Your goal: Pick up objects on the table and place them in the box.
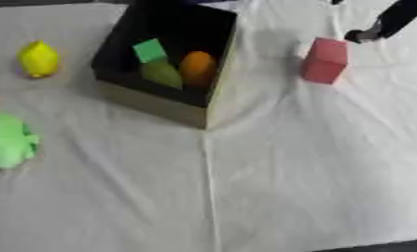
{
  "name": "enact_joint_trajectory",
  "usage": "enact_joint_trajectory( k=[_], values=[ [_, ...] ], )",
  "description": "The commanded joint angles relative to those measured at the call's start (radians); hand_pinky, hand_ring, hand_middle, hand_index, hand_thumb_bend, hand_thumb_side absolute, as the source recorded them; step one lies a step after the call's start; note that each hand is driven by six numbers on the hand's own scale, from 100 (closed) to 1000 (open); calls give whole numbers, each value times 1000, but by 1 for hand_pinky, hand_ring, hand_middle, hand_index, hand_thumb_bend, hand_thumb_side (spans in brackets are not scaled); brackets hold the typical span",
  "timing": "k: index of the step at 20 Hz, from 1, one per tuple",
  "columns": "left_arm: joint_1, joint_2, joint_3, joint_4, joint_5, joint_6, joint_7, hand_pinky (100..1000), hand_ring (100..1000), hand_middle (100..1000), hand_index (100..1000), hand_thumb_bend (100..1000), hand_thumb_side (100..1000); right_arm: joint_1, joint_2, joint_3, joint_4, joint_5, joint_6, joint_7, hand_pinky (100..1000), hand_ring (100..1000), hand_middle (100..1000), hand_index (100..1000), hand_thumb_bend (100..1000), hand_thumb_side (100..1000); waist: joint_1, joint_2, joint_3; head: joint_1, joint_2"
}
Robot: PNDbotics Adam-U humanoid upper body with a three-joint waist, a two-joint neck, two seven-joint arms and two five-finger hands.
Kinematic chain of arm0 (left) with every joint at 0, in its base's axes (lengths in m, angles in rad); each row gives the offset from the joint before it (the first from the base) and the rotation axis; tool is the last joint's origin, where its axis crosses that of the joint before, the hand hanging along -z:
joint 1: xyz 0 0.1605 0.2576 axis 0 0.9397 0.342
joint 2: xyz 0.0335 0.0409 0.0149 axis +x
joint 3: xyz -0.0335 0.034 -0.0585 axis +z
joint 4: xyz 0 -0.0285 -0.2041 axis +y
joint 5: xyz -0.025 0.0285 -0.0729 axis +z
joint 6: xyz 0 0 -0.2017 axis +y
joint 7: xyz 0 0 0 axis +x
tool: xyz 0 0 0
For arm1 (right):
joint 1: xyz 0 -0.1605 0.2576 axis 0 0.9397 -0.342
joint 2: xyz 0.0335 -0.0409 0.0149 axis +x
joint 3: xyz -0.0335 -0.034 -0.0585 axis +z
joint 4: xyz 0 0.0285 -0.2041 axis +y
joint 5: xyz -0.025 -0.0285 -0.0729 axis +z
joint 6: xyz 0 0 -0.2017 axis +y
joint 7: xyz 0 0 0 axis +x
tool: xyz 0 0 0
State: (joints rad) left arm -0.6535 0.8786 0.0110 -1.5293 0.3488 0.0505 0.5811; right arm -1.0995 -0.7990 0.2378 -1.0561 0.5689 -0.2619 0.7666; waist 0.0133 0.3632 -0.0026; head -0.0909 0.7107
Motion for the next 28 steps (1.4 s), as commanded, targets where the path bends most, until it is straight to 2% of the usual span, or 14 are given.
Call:
enact_joint_trajectory(
  k=[1, 4, 9, 12, 19, 28],
  values=[
    [-8, 37, 7, -5, -1, -2, -4, 842, 774, 770, 909, 433, 754, -12, -56, 5, -57, -12, 0, 3, 922, 1000, 888, 899, 351, 153, -17, -41, -4, -3, 11],
    [-7, 36, 5, -4, -1, -1, -7, 842, 781, 769, 908, 433, 753, 3, -67, 24, -79, -20, 2, 14, 922, 1000, 891, 901, 360, 194, -22, -45, -8, -7, 15],
    [-9, 32, 1, -2, 0, 0, -10, 842, 781, 770, 908, 431, 754, 30, -70, 54, -76, -1, 2, 13, 922, 1000, 894, 906, 279, 335, -24, -48, -7, -17, 17],
    [-8, 31, 1, -2, -1, 0, -10, 842, 781, 770, 908, 430, 754, 35, -64, 63, -59, 26, 13, -12, 920, 1000, 891, 906, 265, 364, -23, -49, -4, -21, 16],
    [-10, 26, 0, -1, 1, 0, -11, 842, 780, 770, 907, 427, 756, 44, -44, 81, -35, 58, 30, -36, 919, 1000, 890, 907, 261, 374, -19, -47, -2, -30, 9],
    [-11, 21, -3, 0, 2, -1, -14, 842, 780, 768, 907, 424, 757, 52, -40, 85, -36, 51, 46, -28, 920, 1000, 880, 914, 241, 402, -17, -45, -1, -39, 5]
  ],
)
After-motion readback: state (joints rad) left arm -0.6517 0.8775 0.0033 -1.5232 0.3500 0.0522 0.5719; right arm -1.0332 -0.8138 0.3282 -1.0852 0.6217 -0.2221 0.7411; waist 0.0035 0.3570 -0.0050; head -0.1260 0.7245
